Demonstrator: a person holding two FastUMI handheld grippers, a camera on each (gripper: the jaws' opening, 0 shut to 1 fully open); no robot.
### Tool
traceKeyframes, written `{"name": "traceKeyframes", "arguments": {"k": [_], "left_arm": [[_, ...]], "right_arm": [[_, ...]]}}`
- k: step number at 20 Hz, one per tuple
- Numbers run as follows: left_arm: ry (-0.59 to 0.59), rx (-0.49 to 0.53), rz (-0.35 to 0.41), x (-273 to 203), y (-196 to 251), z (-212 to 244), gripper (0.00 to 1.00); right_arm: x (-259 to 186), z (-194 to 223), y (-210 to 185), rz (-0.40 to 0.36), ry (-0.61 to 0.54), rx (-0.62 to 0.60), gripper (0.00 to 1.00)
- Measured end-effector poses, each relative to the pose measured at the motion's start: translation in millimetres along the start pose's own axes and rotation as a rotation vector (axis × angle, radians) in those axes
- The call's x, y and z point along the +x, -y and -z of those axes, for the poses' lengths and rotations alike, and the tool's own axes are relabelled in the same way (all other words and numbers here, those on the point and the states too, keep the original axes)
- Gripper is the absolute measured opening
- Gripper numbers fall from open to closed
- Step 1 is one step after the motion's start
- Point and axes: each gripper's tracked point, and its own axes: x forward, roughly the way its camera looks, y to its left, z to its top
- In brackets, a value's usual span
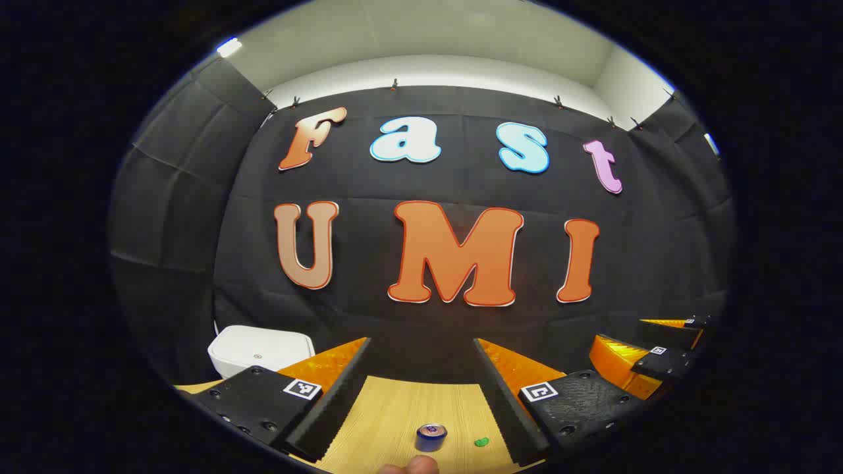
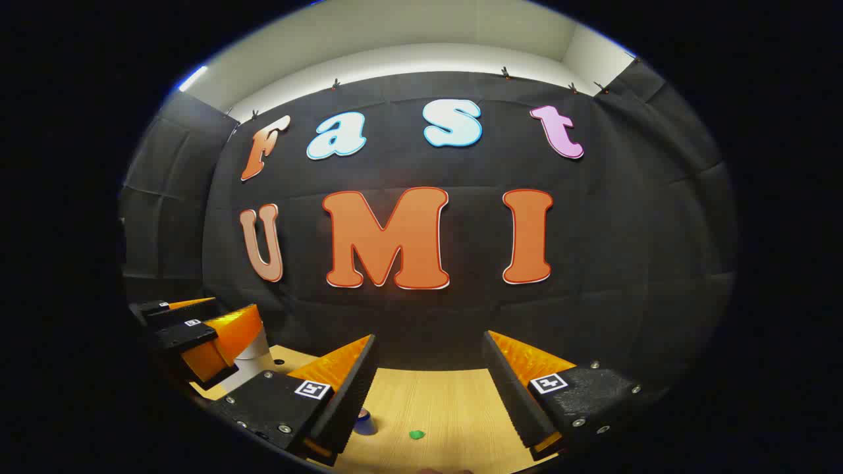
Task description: Press the lid of the desktop garbage bin to open it, pick up the crumpled paper on the desktop and throw it into the bin, then pick up the pop can on the desktop and drop it into the bin, and finally close the garbage bin lid.
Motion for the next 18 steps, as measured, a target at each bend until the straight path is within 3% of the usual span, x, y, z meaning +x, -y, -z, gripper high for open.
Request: {"name": "traceKeyframes", "arguments": {"k": [6,12,18], "left_arm": [[0.009,0.054,0.068,14.9,-3.0,3.1,0.94],[-0.011,0.044,0.061,16.2,-16.6,8.1,0.93],[-0.031,0.028,0.059,14.9,-16.5,14.2,0.94]], "right_arm": [[7.5,3.8,-8.0,0.071,-0.005,0.016,0.94],[3.1,11.4,-30.0,0.047,-0.021,0.000,0.94],[1.2,13.8,-25.8,0.051,-0.030,0.007,0.94]]}}
